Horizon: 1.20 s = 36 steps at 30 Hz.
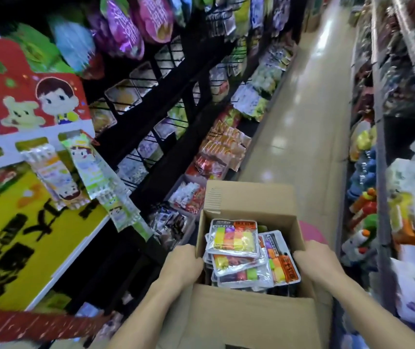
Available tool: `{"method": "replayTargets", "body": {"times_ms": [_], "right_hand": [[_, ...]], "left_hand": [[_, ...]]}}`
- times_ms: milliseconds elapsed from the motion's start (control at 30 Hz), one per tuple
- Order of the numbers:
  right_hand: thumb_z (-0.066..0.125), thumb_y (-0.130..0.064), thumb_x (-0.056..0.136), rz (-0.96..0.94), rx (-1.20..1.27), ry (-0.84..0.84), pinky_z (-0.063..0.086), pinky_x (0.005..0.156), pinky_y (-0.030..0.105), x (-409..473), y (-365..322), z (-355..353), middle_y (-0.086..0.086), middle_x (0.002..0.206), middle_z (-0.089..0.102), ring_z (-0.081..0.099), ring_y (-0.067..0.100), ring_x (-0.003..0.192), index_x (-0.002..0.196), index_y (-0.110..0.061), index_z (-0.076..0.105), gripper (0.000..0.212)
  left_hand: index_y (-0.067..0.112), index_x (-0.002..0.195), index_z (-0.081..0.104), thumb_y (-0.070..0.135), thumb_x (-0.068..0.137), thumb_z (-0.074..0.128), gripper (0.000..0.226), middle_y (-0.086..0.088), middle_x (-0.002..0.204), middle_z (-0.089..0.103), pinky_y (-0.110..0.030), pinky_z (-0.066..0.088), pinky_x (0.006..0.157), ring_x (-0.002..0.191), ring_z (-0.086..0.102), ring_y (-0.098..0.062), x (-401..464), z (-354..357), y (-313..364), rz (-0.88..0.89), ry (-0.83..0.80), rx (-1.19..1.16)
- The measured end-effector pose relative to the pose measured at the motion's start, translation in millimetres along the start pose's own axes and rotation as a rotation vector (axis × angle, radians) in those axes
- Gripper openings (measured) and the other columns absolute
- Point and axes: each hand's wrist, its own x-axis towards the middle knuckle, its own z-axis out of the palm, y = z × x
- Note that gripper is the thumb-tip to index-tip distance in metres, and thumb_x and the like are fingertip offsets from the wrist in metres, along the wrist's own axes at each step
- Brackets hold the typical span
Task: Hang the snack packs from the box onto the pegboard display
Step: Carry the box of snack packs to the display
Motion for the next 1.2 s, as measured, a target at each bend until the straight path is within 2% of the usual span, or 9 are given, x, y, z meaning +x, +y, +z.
{"method": "replayTargets", "body": {"times_ms": [100, 167, 233, 400, 600, 800, 933, 1100, 1200], "right_hand": [[0.055, -0.017, 0.095, -0.031, -0.002, -0.031, 0.049, 0.072, 0.034, 35, -22, -22, 0.011, 0.086, 0.064, 0.061, 0.033, 0.085, 0.070, -0.015, 0.055, 0.025], [0.055, -0.016, 0.093, -0.062, -0.016, -0.059, 0.051, 0.077, 0.035, 60, -37, -37, 0.016, 0.098, 0.072, 0.066, 0.036, 0.095, 0.075, -0.013, 0.060, 0.019], [0.055, -0.013, 0.092, -0.104, -0.032, -0.075, 0.050, 0.080, 0.036, 89, -50, -50, 0.020, 0.108, 0.072, 0.065, 0.038, 0.103, 0.077, -0.012, 0.059, 0.015], [0.054, -0.013, 0.089, -0.229, -0.125, -0.151, 0.045, 0.071, 0.032, 169, -79, -75, 0.022, 0.105, 0.073, 0.065, 0.038, 0.096, 0.068, -0.017, 0.053, 0.021], [0.056, -0.011, 0.091, -0.289, -0.182, -0.180, 0.038, 0.068, 0.030, 230, -113, -98, 0.018, 0.085, 0.058, 0.052, 0.034, 0.081, 0.065, -0.011, 0.046, 0.028], [0.056, -0.010, 0.091, -0.294, -0.240, -0.218, 0.038, 0.068, 0.027, 278, -152, -93, 0.016, 0.084, 0.059, 0.053, 0.033, 0.080, 0.064, -0.012, 0.048, 0.028], [0.056, -0.011, 0.088, -0.264, -0.288, -0.241, 0.040, 0.068, 0.028, 310, -174, -75, 0.022, 0.097, 0.071, 0.055, 0.033, 0.081, 0.072, -0.007, 0.057, 0.017], [0.053, -0.008, 0.087, -0.271, -0.305, -0.272, 0.043, 0.068, 0.028, 344, -212, -66, 0.012, 0.081, 0.063, 0.058, 0.034, 0.080, 0.078, -0.007, 0.062, 0.013], [0.052, -0.010, 0.088, -0.290, -0.318, -0.283, 0.043, 0.068, 0.029, 362, -231, -64, 0.017, 0.090, 0.071, 0.058, 0.034, 0.081, 0.075, -0.011, 0.060, 0.015]], "left_hand": [[0.014, 0.067, 0.047, 0.017, 0.093, 0.052, 0.027, -0.014, 0.090, 0.071, -0.034, 0.037, 0.065, 0.087, 0.065, -0.036, 23, -22, 19, -0.041, 0.027, -0.012], [0.012, 0.069, 0.050, 0.016, 0.094, 0.052, 0.025, -0.016, 0.091, 0.070, -0.034, 0.036, 0.065, 0.083, 0.062, -0.035, 38, -34, 31, -0.077, 0.037, -0.030], [0.015, 0.065, 0.044, 0.016, 0.094, 0.052, 0.030, -0.009, 0.078, 0.061, -0.034, 0.033, 0.063, 0.074, 0.054, -0.030, 53, -42, 42, -0.115, 0.055, -0.062], [0.015, 0.061, 0.040, 0.012, 0.092, 0.052, 0.034, 0.000, 0.064, 0.049, -0.036, 0.031, 0.061, 0.065, 0.047, -0.024, 84, -46, 69, -0.233, 0.113, -0.158], [0.018, 0.064, 0.042, 0.016, 0.093, 0.052, 0.031, -0.011, 0.086, 0.066, -0.035, 0.038, 0.064, 0.081, 0.060, -0.035, 120, -55, 89, -0.377, 0.117, -0.258], [0.016, 0.073, 0.049, 0.017, 0.096, 0.054, 0.024, -0.018, 0.104, 0.074, -0.034, 0.039, 0.068, 0.099, 0.067, -0.039, 169, -66, 82, -0.403, 0.102, -0.270], [0.015, 0.075, 0.052, 0.019, 0.095, 0.055, 0.021, -0.016, 0.100, 0.074, -0.037, 0.044, 0.070, 0.094, 0.068, -0.037, 207, -68, 63, -0.396, 0.054, -0.317], [0.016, 0.068, 0.054, 0.019, 0.095, 0.056, 0.027, -0.004, 0.080, 0.065, -0.031, 0.041, 0.065, 0.077, 0.062, -0.028, 245, -78, 44, -0.414, 0.046, -0.372], [0.013, 0.078, 0.062, 0.022, 0.096, 0.054, 0.022, -0.006, 0.087, 0.069, -0.032, 0.043, 0.064, 0.080, 0.066, -0.028, 263, -86, 38, -0.432, 0.031, -0.384]]}}
